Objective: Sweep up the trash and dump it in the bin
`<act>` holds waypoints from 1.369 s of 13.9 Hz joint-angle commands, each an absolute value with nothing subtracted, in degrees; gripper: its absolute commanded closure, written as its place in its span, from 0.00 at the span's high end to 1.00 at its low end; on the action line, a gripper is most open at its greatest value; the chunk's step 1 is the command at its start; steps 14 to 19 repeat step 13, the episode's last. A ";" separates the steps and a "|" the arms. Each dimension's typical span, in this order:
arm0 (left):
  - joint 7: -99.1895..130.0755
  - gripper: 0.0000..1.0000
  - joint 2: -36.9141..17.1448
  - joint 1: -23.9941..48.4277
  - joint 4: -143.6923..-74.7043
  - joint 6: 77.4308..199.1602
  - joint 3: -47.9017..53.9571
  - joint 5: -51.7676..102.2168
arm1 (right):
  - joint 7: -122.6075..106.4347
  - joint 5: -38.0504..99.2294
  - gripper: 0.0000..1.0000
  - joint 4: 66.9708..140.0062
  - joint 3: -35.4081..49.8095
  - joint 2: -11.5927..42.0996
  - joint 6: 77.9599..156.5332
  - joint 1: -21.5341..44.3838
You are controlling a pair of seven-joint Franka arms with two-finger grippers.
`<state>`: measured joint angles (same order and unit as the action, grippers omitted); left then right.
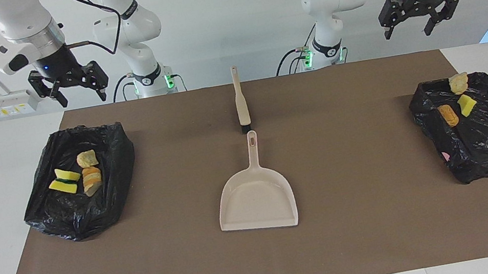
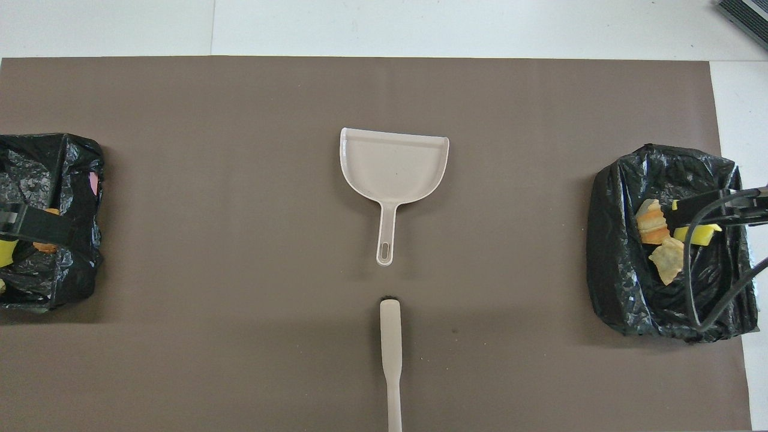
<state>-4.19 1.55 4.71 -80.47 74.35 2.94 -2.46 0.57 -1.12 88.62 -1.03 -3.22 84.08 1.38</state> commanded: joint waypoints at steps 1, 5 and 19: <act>-4.57 1.00 3.16 2.47 -82.53 75.06 3.60 -1.41 | -0.26 -1.58 1.00 90.44 -0.88 -4.66 84.81 0.88; -4.66 1.00 3.16 2.37 -82.53 75.15 3.52 -1.41 | -0.61 -1.67 1.00 90.35 -0.88 -4.57 86.13 0.97; -4.83 1.00 3.16 2.37 -82.53 75.15 3.52 -1.41 | -0.35 -2.81 1.00 90.35 -0.79 -4.57 86.40 1.49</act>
